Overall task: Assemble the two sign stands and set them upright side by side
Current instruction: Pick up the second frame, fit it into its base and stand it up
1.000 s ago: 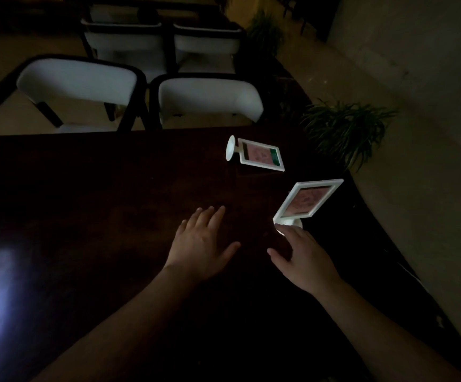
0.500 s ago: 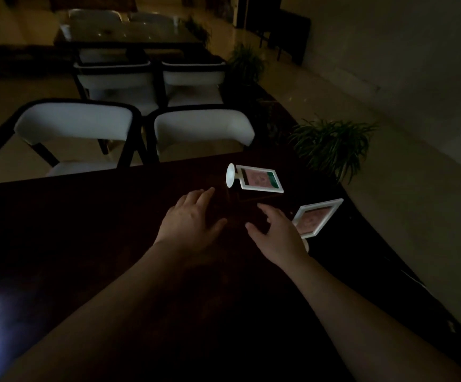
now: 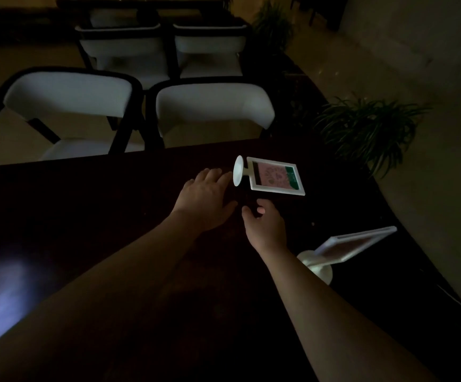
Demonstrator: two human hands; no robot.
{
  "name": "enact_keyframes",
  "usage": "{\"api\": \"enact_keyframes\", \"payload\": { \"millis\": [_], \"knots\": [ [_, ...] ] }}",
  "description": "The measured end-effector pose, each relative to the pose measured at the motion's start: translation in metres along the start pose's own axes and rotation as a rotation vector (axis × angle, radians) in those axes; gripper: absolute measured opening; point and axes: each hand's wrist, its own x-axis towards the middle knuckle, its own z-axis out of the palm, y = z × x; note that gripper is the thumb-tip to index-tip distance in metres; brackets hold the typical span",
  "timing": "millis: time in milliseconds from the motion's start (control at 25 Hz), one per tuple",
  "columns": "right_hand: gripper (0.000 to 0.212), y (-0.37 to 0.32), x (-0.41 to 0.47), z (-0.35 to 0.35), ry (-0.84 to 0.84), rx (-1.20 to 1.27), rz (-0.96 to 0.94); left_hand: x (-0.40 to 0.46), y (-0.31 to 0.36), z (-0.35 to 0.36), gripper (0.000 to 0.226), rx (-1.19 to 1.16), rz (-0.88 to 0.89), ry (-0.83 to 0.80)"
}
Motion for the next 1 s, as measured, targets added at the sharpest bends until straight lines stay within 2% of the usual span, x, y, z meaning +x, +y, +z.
{"api": "enact_keyframes", "payload": {
  "millis": [200,280,360,440,600,720,1000],
  "knots": [
    [0.049,0.005,0.045,0.026,0.081,0.278,0.256,0.048,0.008,0.024,0.074,0.021,0.071,0.001],
    [0.046,0.003,0.063,0.034,0.122,0.491,0.395,0.067,0.007,0.035,0.073,0.04,0.09,-0.008],
    [0.035,0.0,0.081,0.036,0.177,0.737,0.545,0.081,0.005,0.046,0.07,0.051,0.102,-0.04],
    [0.029,-0.003,0.093,0.036,0.205,0.926,0.61,0.087,0.004,0.052,0.069,0.05,0.106,-0.056],
    [0.036,-0.003,0.107,0.039,0.196,1.009,0.592,0.083,0.007,0.059,0.069,0.035,0.114,-0.031],
    [0.034,-0.006,0.11,0.039,0.177,1.059,0.625,0.077,0.003,0.054,0.07,0.047,0.118,-0.02],
    [0.026,-0.011,0.092,0.042,0.112,0.874,0.416,0.038,-0.016,0.032,0.059,0.04,0.053,0.045]
  ]
}}
